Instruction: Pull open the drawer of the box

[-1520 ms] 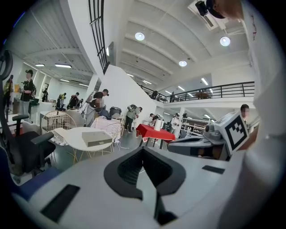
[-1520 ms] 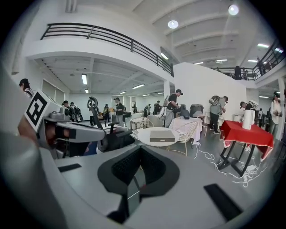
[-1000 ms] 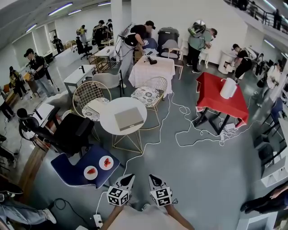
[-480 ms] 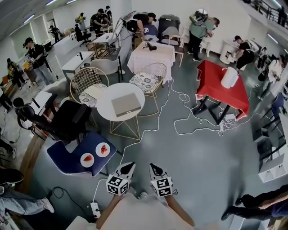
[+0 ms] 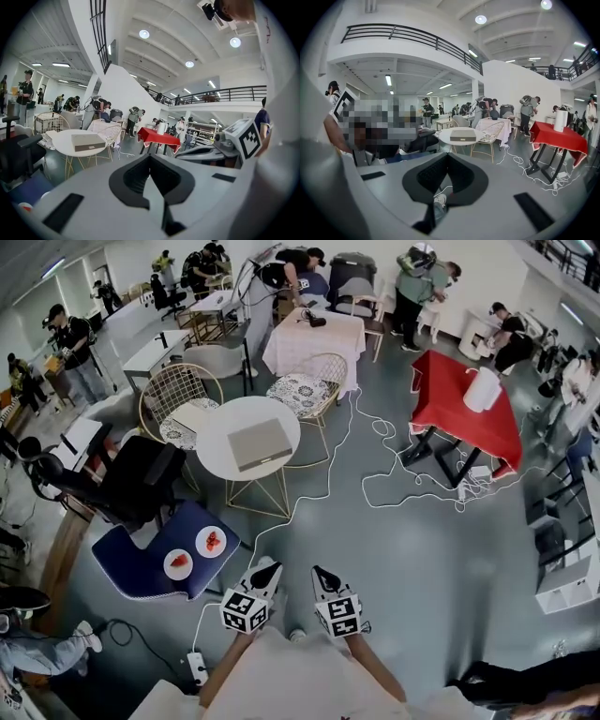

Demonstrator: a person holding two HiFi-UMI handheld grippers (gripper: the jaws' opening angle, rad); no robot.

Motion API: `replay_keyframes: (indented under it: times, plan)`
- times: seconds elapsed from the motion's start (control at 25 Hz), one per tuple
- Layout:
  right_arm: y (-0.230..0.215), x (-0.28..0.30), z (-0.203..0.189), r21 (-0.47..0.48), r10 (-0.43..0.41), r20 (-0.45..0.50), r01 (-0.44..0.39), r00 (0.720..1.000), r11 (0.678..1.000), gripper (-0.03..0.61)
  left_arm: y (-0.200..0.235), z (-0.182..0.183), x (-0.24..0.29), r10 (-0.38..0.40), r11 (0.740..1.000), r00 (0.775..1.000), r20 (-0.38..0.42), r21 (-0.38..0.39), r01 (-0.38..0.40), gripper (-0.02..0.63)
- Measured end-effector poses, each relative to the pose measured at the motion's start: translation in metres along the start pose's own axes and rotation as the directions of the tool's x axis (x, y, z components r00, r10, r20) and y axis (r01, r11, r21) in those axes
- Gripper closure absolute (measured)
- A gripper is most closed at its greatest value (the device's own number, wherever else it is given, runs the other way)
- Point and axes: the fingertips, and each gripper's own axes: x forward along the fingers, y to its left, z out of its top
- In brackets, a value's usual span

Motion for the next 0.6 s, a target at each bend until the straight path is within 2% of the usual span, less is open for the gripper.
replay_keyframes:
  times: [0.28,0.6]
  plan:
    - [-0.017,0.031,0.004,-0.013,-0.006,-0.017,0.006,1.0,1.0,0.563,0.026,0.001,0.027,-0.01,1.0,1.0,-0.002,-0.023,0.01,0.603]
    - [-0.041,0.1,0.027,-0.029,-0.006,-0.051,0.004,0.999,1.0,0.562,0.09,0.02,0.068,-0.01,0.999,1.0,0.007,-0.044,0.01,0.603]
